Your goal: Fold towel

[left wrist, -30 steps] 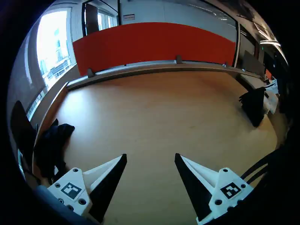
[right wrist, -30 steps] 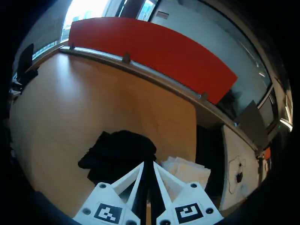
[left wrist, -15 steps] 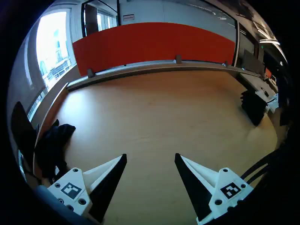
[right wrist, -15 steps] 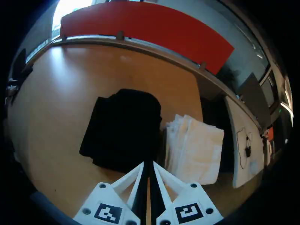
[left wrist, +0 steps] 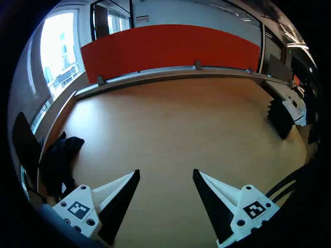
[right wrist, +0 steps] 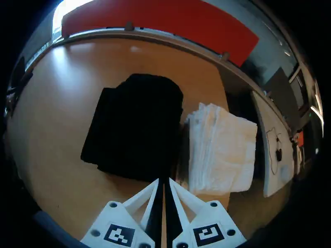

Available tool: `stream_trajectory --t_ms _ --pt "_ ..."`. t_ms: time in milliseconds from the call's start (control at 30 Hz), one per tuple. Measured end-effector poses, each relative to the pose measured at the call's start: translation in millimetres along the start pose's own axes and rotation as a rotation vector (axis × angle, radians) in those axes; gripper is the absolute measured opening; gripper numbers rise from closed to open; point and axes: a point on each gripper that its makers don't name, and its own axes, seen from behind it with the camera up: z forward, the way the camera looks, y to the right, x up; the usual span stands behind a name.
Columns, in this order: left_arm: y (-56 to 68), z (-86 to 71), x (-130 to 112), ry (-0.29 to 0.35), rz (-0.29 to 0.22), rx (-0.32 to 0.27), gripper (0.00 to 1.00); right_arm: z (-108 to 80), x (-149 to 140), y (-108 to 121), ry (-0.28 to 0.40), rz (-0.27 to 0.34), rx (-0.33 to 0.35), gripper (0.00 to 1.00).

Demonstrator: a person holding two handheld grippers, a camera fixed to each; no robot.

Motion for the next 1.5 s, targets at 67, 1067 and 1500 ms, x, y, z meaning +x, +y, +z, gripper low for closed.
stream_trajectory --t_ms 67,1067,1500 --pt "-0.4 -0.1 0 -0.001 0.0 0.0 0.95 1.9 -2 0 -0.006 0.009 -0.001 0.04" --pt "-2.7 3.8 -4 -0.013 0.0 0.002 0.95 11.9 -18 3 -0.033 0.04 -0.038 0.18" --pt "1.6 4.4 -1 -0.01 0.001 -0.006 0.95 2.6 -7 2 0.02 0.05 -0.037 0.61"
